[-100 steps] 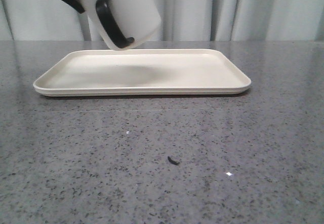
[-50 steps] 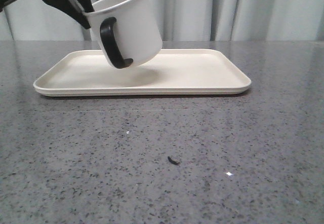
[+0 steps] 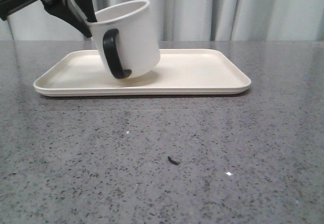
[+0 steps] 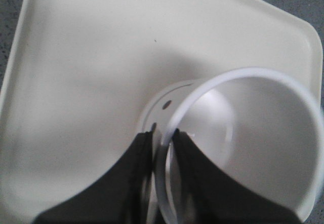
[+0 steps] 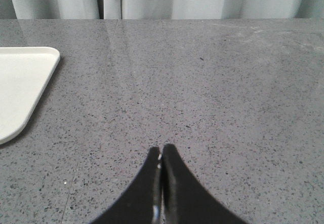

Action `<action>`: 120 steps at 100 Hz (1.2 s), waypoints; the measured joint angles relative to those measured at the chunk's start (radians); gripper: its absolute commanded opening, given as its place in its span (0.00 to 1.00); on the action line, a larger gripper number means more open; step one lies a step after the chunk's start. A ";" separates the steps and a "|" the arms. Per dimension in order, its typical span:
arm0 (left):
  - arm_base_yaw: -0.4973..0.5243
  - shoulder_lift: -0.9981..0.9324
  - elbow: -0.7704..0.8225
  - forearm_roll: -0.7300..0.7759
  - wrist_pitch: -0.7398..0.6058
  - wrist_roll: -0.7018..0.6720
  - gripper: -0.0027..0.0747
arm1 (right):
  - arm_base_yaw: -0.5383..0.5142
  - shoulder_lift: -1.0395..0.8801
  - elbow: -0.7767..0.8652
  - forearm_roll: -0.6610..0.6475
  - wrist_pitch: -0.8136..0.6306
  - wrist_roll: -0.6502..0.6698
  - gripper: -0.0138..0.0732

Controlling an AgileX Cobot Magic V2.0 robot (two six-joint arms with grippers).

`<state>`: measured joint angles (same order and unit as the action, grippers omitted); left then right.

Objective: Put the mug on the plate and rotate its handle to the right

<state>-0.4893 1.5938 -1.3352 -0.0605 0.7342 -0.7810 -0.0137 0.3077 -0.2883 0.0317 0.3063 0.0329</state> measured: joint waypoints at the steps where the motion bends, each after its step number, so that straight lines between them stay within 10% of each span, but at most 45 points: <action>1: 0.000 0.000 0.000 0.000 -0.002 0.000 0.34 | 0.000 0.000 0.000 0.000 -0.002 0.000 0.08; 49: -0.004 -0.033 -0.002 0.060 -0.010 0.000 0.43 | 0.000 0.000 0.000 0.000 -0.004 0.000 0.08; 82: -0.148 -0.204 -0.002 0.459 0.012 -0.002 0.42 | 0.000 0.000 -0.026 0.000 0.000 0.000 0.08; 120: -0.369 -0.371 0.129 0.856 0.081 -0.081 0.12 | 0.100 0.046 -0.116 0.000 0.131 0.000 0.08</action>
<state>-0.8584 1.2224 -1.2066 0.7959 0.8156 -0.8621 0.0859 0.3540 -0.4045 0.0321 0.4372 0.0329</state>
